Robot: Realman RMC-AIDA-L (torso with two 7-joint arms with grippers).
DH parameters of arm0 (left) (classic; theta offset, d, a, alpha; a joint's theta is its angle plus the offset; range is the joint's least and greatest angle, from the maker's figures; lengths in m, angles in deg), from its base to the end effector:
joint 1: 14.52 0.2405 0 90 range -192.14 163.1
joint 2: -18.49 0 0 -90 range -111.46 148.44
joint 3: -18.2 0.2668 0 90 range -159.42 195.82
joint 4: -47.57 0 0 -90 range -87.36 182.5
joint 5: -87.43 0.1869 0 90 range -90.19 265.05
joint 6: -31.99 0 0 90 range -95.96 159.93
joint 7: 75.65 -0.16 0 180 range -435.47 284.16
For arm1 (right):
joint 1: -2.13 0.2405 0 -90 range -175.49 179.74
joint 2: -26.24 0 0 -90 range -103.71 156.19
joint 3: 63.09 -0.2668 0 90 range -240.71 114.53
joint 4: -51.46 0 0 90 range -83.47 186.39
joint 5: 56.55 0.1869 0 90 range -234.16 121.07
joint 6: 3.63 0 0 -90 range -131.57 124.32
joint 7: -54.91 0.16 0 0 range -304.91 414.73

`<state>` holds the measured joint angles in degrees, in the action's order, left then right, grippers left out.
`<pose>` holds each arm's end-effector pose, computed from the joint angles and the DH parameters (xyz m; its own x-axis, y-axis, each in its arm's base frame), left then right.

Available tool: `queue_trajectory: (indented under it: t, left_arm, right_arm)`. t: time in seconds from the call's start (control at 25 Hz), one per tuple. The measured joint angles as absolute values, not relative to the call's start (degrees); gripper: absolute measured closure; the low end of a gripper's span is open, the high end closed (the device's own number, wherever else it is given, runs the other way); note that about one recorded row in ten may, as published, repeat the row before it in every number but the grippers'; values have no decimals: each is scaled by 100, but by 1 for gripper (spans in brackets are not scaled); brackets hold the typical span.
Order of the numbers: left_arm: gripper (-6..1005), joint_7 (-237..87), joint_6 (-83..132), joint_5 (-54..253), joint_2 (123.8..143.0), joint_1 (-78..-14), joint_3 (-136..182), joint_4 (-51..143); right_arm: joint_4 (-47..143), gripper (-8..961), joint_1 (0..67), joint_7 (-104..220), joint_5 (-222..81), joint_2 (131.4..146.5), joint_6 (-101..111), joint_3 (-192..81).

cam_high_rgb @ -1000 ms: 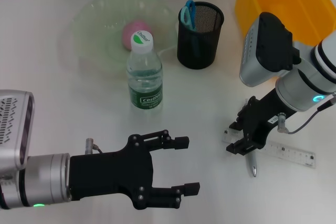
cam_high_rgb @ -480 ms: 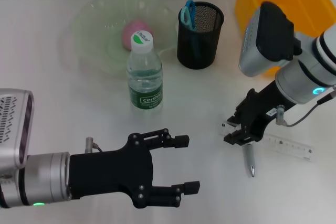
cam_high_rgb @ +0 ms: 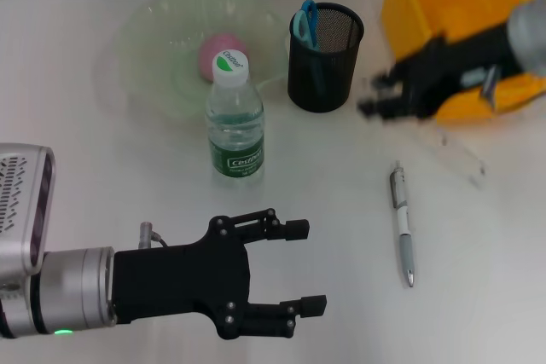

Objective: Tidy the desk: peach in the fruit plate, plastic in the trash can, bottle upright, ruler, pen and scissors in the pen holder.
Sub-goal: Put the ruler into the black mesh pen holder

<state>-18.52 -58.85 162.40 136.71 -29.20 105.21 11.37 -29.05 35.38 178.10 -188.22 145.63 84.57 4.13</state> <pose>-0.2282 0.2152 -0.0739 0.7508 0.1343 0.6467 0.1615 -0.9867 0.0174 0.1638 0.3521 0.0046 0.9362 -0.3485 -0.0447 -0.3448 -0.8869 -0.3075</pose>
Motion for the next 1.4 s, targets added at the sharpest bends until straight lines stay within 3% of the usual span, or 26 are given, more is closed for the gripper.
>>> queue_trajectory:
  t: [0.24, 0.52, 0.84, 1.4]
  left_arm:
    - [186, -1852, -5890, 16240, 13678, -2920, 10521, 1137]
    - [186, -1853, -5894, 16240, 13681, -2961, 10528, 1173]
    - [186, -1853, -5901, 16240, 13688, -2971, 10579, 1155]
    - [186, -1880, -5962, 16242, 13698, -3050, 10600, 1128]
  right_arm:
    - [-2728, 555, 3239, 17274, -17032, 14545, 7863, -481]
    - [-874, 547, 3016, 14803, -14317, 14558, 6769, -549]
    - [1832, 537, 3430, 11726, -11216, 14535, 6723, -549]
    - [3408, 520, 4445, 10548, -10561, 14559, 6539, -486]
